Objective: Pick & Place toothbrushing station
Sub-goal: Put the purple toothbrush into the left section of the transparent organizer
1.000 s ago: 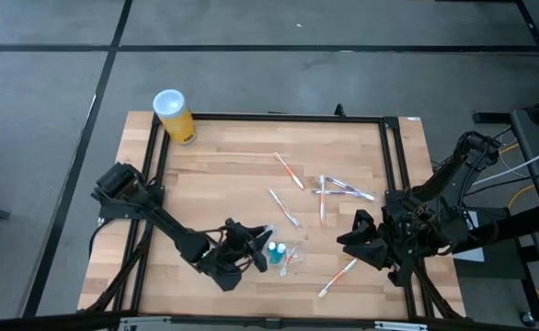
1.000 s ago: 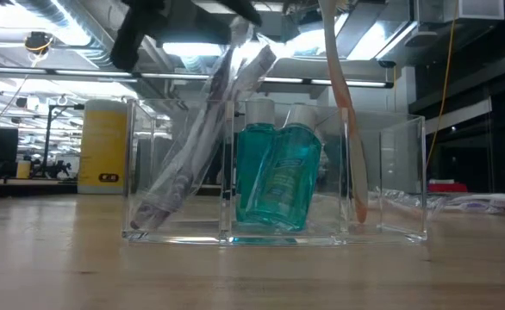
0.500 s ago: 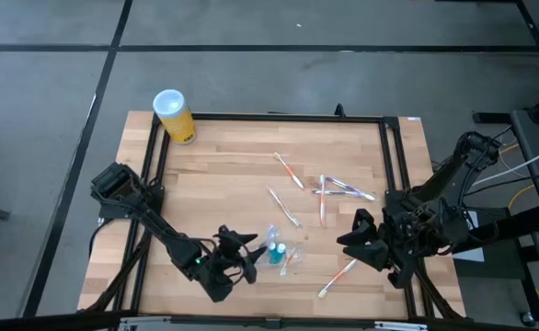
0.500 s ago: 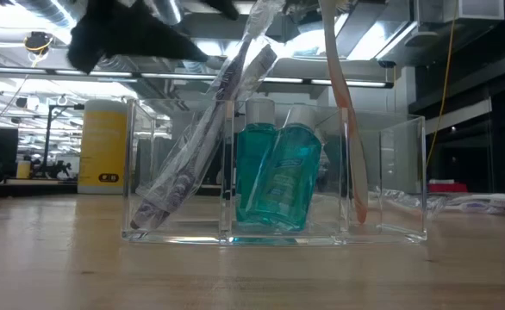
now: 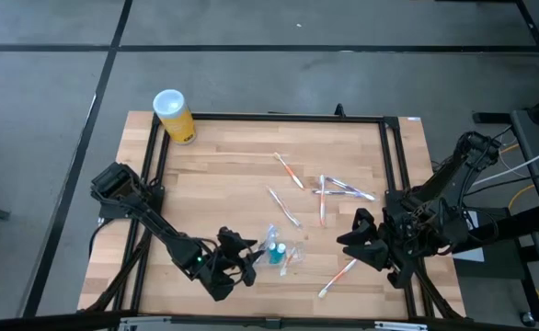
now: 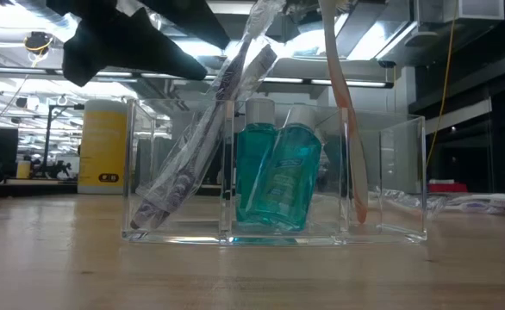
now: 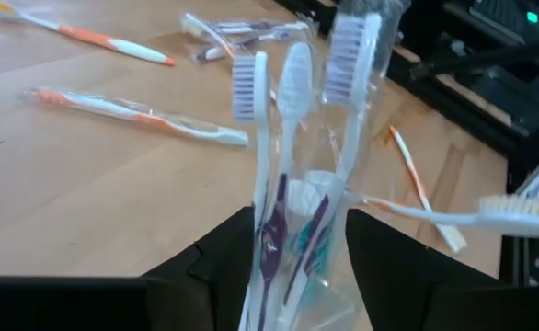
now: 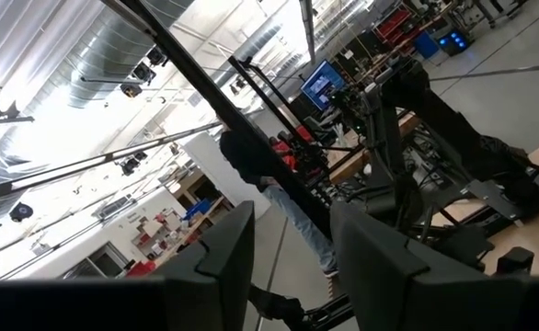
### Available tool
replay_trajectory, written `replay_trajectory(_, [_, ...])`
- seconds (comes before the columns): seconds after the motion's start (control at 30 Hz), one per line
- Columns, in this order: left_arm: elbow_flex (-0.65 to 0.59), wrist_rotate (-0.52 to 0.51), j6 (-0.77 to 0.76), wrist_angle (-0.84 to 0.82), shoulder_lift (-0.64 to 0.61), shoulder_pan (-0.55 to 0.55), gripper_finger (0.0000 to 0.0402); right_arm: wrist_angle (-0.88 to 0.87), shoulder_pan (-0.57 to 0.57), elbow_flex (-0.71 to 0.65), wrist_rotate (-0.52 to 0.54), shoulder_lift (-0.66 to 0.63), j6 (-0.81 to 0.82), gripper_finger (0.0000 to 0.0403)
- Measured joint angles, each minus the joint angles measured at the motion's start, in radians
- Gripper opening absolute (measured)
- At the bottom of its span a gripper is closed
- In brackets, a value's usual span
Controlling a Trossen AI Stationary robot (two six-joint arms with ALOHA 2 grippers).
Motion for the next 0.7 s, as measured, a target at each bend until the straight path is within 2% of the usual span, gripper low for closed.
replay_trajectory(0.17, [0.0,0.045,0.079,0.03,0.0,0.01,0.015,-0.001,0.0,0.0,0.003,0.0,-0.002,0.0149])
replay_trajectory(0.53, [0.0,0.095,0.159,0.086,0.0,0.044,0.0143,-0.002,0.0,0.0,0.003,0.0,-0.006,0.0149])
replay_trajectory(0.63, [0.0,0.1,0.148,0.086,0.001,0.051,0.0118,-0.002,0.0,0.0,0.003,0.0,-0.006,0.0149])
replay_trajectory(0.7, [0.0,0.109,0.132,0.08,0.001,0.056,0.0087,-0.002,0.0,0.0,0.003,0.0,-0.006,0.0149])
